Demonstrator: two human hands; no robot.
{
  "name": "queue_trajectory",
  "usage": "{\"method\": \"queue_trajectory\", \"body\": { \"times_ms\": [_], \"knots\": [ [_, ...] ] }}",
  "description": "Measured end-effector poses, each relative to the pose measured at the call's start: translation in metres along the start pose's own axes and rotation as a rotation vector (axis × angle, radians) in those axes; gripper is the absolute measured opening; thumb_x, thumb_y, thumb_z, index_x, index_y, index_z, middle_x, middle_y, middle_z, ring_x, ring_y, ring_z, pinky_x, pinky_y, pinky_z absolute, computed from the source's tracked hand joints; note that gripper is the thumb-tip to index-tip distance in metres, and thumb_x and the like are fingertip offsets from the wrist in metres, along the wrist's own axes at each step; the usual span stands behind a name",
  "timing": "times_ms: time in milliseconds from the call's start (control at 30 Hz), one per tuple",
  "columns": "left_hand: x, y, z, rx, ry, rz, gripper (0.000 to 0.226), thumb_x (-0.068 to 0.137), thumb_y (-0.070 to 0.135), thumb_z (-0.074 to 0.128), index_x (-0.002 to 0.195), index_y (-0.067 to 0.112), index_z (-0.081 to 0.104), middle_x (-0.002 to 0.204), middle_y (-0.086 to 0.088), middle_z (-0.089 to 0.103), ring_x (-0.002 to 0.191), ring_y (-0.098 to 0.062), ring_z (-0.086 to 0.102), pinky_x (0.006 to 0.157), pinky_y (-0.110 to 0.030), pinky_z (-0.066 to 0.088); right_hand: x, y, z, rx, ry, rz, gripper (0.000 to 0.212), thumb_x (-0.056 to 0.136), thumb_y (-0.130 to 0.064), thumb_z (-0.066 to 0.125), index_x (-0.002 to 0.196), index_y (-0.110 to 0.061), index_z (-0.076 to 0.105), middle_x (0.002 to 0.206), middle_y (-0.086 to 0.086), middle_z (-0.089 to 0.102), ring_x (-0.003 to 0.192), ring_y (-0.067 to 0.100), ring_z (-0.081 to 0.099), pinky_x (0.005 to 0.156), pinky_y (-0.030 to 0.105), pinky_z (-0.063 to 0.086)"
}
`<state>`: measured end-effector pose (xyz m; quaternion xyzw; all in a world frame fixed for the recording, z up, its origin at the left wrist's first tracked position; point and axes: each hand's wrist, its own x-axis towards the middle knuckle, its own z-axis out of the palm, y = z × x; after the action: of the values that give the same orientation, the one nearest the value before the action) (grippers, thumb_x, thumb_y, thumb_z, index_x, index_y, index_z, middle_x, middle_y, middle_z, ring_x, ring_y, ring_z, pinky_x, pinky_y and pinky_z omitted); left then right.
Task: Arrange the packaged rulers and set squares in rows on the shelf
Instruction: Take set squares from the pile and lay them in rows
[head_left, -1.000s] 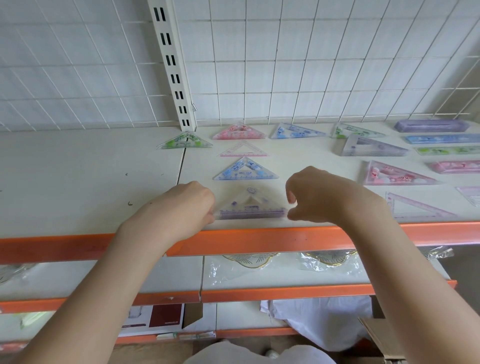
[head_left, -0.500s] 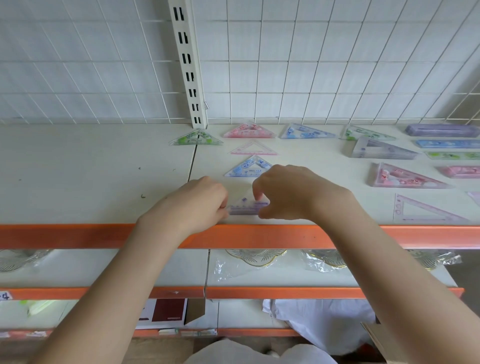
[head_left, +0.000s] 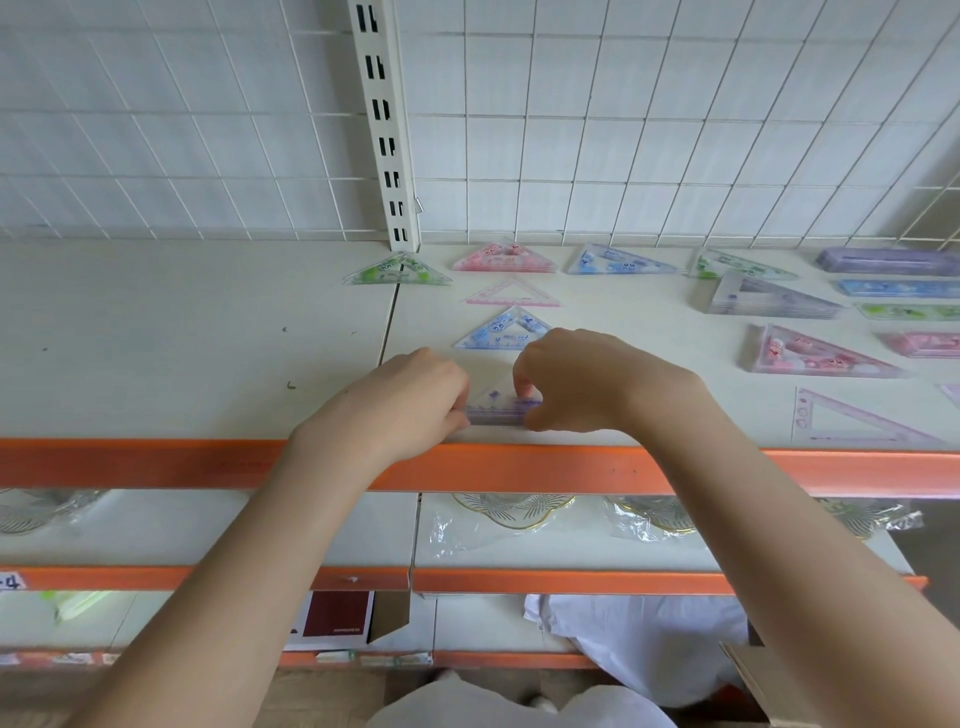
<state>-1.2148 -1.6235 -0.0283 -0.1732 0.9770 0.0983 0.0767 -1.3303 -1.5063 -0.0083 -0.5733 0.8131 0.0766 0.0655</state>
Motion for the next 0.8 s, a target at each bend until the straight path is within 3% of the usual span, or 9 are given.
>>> {"method": "queue_trajectory", "body": {
  "times_ms": [600,800],
  "knots": [
    [0.0009,-0.0018,0.0026,-0.015,0.012,0.0,0.014,0.089,0.028,0.06,0.089,0.015,0.065,0.088,-0.008,0.057,0.088,-0.03,0.058,0.076,-0.037,0.049,-0.0007,0.0024,0.0017,0.042,-0.026,-0.01,0.025,0.087,-0.026,0.055,0.107,-0.014,0.064,0.098,0.002,0.057,0.091,0.025,0.055,0.066,0.028,0.038],
    [-0.0006,-0.0009,0.002,-0.032,0.019,-0.013,0.015,0.089,0.027,0.059,0.086,0.013,0.065,0.086,-0.008,0.06,0.086,-0.03,0.059,0.075,-0.036,0.049,-0.0065,0.0085,-0.0007,0.138,0.012,-0.011,0.037,0.082,-0.04,0.065,0.113,-0.022,0.062,0.088,-0.005,0.045,0.1,0.02,0.05,0.072,0.029,0.039]
  ]
}}
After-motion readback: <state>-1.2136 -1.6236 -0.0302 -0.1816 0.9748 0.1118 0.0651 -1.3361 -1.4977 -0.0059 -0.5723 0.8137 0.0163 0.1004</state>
